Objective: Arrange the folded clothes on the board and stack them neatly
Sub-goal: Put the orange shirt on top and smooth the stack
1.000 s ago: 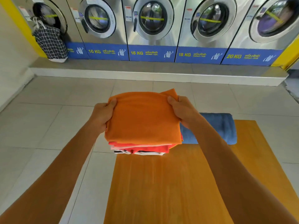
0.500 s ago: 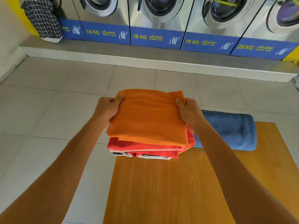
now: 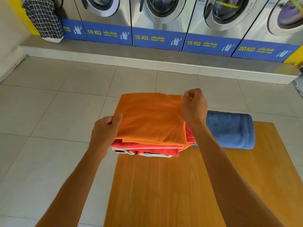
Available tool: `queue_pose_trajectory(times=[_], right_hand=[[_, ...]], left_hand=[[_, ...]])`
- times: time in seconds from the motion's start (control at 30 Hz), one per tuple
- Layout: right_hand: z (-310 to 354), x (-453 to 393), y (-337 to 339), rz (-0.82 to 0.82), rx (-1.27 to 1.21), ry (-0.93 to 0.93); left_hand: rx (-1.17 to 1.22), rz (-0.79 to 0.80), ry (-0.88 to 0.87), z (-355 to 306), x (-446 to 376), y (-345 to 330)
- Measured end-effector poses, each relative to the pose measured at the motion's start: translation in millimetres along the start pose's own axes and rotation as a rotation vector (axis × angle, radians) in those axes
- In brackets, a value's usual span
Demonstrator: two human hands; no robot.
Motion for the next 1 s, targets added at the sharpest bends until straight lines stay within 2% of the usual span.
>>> queue_pose_trajectory(times=[0.07, 0.13, 0.17, 0.27, 0.37, 0.47, 0.6, 0.77, 0.87, 0.93, 1.0], right_hand=[[21, 18, -17, 0.068, 0.111, 0.264], [32, 38, -44, 0.275, 0.305, 0.465], [33, 46, -55, 0.384, 0.395, 0.504], [11, 43, -70, 0.558, 0.606, 0.453], [-8, 31, -66, 0.577, 0.738, 0.416], [-1, 33, -71, 0.587, 0.771, 0.406], [0, 43, -78, 0.597, 0.785, 0.411], [-6, 44, -66, 0.622, 0.817, 0.421], [-4, 48, -49, 0.521, 0.757, 0.347], [-8, 57, -22, 0.263, 0.543, 0.276], [-19, 72, 11, 0.009, 0.338, 0.099]], left_hand=[[-0.029, -0.044, -0.029, 3, 9, -1], [-0.006, -0.054, -0.026, 7, 15, -4], [0.023, -0.035, -0.017, 9, 17, -6], [0.202, 0.046, 0.04, 13, 20, -3], [0.434, 0.043, 0.117, 21, 22, 11], [0.444, 0.014, 0.109, 25, 28, 14], [0.445, 0.162, 0.167, 24, 37, 6], [0.465, 0.218, 0.175, 35, 37, 20], [0.24, 0.207, 0.176, 30, 30, 19], [0.079, 0.054, 0.098, 17, 28, 19], [-0.07, -0.133, -0.109, -7, 26, 20]])
Point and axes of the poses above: each hand's wrist, its own x-axis away from the middle knuckle, its own y-axis out of the back of the hand, z = x × y, the point moved 2 cm from there along -x, towards the middle knuckle, and after that the axes turned 8 degrees about z, right-handed, at the moved point
